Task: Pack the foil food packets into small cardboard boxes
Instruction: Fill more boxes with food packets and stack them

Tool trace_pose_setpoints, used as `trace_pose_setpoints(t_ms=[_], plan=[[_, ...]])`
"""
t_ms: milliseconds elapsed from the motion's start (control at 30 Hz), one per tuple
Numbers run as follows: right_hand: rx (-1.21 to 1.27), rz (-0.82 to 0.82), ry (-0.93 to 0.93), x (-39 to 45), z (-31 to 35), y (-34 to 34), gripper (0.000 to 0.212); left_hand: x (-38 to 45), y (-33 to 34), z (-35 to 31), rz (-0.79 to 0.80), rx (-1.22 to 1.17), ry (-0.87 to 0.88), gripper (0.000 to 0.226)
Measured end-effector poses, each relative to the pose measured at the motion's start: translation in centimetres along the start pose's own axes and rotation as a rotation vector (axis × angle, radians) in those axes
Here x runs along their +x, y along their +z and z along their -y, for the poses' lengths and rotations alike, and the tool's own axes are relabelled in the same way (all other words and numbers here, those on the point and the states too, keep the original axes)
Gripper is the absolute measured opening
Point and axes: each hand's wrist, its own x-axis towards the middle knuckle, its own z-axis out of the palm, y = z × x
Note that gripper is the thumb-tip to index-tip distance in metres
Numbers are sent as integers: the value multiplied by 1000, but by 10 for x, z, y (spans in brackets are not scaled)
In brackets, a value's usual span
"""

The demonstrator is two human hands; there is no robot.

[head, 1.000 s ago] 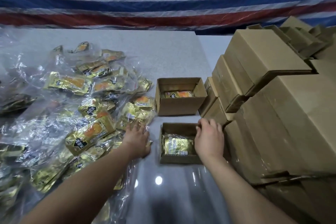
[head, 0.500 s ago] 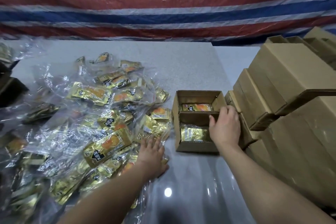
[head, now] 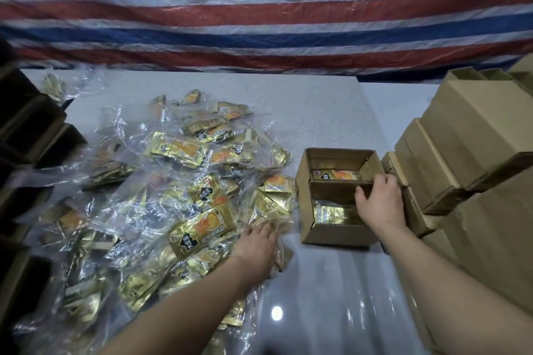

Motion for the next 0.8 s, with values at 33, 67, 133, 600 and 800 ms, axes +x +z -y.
trace_pose_setpoints(t_ms=[33, 67, 133, 600, 800], plan=[[-9, 9, 3, 0, 0, -1, 42, -4, -3, 1, -32, -57, 28, 77], [-25, 12, 11, -2, 1, -3, 42, -8, -6, 2, -70, -111, 69, 71], [-52, -9, 24, -7, 6, -9, 41, -21, -16, 4, -147, -175, 145, 58], [361, 213, -220, -155, 162, -11, 32, -187, -46, 123, -510, -799, -477, 28], [385, 478, -297, -204, 216, 2, 10, -241, -43, 133, -635, -1118, -581, 25]])
